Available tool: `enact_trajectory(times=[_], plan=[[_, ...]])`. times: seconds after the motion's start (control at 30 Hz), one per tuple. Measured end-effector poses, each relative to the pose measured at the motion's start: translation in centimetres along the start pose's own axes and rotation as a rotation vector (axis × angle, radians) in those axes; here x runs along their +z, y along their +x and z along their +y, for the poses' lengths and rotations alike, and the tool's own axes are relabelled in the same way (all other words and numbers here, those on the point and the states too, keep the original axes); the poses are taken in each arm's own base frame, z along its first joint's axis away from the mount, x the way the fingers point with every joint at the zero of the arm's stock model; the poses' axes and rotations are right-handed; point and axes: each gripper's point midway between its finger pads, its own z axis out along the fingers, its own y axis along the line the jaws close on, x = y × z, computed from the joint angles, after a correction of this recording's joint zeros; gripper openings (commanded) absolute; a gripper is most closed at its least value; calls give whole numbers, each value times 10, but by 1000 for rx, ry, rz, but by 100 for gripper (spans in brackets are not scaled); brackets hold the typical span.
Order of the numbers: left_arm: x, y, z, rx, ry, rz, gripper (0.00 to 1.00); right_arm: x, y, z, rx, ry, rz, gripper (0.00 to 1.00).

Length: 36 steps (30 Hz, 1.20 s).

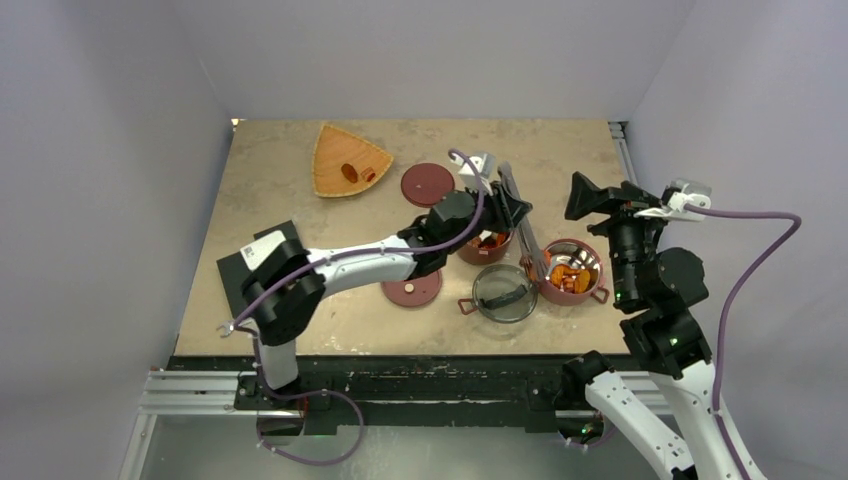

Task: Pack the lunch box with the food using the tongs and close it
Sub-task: Place the fake food in the packing box.

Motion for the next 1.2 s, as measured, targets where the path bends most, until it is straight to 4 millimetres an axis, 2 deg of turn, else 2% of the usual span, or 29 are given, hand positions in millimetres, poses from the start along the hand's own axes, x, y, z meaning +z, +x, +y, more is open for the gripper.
enact_trajectory(times=[0.17, 0.43, 0.63, 0.9, 1.07, 1.2], plan=[[27, 34, -10, 5, 14, 38, 13, -2, -3, -1, 4, -1, -8, 95], [58, 47, -12, 10, 15, 4, 13, -2, -3, -1, 4, -2, -9, 95], [82, 57, -8, 35, 13, -4, 18, -2, -3, -1, 4, -2, -9, 95], [88, 64, -4, 59, 0, 14, 34, -2, -3, -1, 4, -1, -9, 95], [88, 63, -4, 64, -3, 11, 36, -2, -3, -1, 3, -1, -9, 95], [88, 63, -3, 65, -5, 9, 34, -2, -3, -1, 3, -1, -9, 95]])
